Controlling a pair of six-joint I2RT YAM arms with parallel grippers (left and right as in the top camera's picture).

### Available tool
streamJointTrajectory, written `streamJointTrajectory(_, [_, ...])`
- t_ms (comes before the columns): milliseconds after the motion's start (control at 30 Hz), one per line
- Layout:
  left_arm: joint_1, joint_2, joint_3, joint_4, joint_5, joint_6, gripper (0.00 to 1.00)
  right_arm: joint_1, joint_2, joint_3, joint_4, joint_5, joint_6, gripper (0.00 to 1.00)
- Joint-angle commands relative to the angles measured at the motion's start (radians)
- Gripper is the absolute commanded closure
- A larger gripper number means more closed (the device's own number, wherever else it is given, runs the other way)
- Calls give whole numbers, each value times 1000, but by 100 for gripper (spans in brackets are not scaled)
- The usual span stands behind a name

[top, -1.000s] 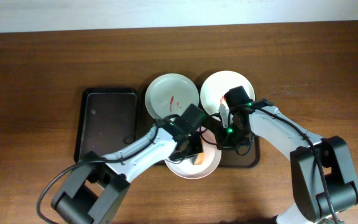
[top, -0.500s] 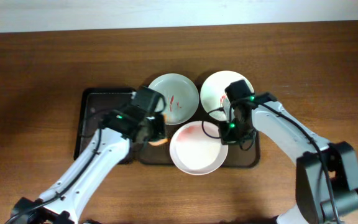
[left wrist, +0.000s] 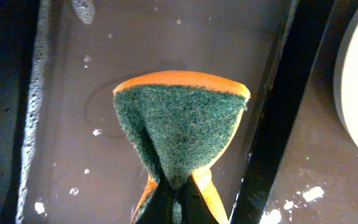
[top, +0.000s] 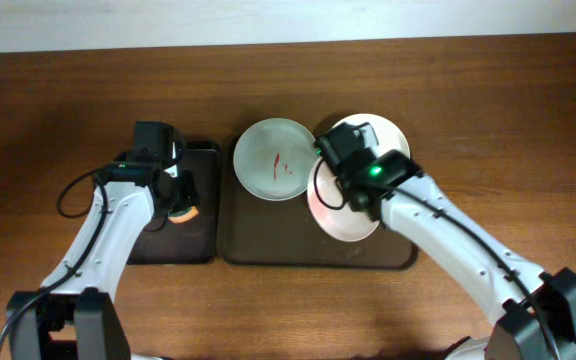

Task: Clean dirty plates on tray and stack at the side
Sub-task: 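Carry the front plate right and set it on the table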

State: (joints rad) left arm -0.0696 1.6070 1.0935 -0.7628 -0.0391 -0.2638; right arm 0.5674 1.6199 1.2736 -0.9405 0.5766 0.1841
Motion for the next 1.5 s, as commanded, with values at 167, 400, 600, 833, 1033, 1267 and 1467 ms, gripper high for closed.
streamJointTrajectory(167, [3,58,-6,25,-11,34,100,272,-24,27,94,589,16,96])
streamJointTrajectory(400, [3,58,-6,25,-11,34,100,254,-32,40,103,504,103,96])
streamJointTrajectory(600, [3,58,-6,24,-10,34,100,-65,-191,40,61,56,244,96])
streamJointTrajectory(833, [3,58,-6,17,-10,34,100,-659,-193,39,25,-414,213,96])
streamJointTrajectory(1033, [3,58,-6,17,-10,34,100,-964,12,39,48,-596,132,95])
streamJointTrajectory(1267, [2,58,-6,17,-10,34,100,-1000,165,40,183,-690,100,80])
streamJointTrajectory(1467, [2,58,-6,17,-10,34,100,-941,165,40,162,-1088,-37,59])
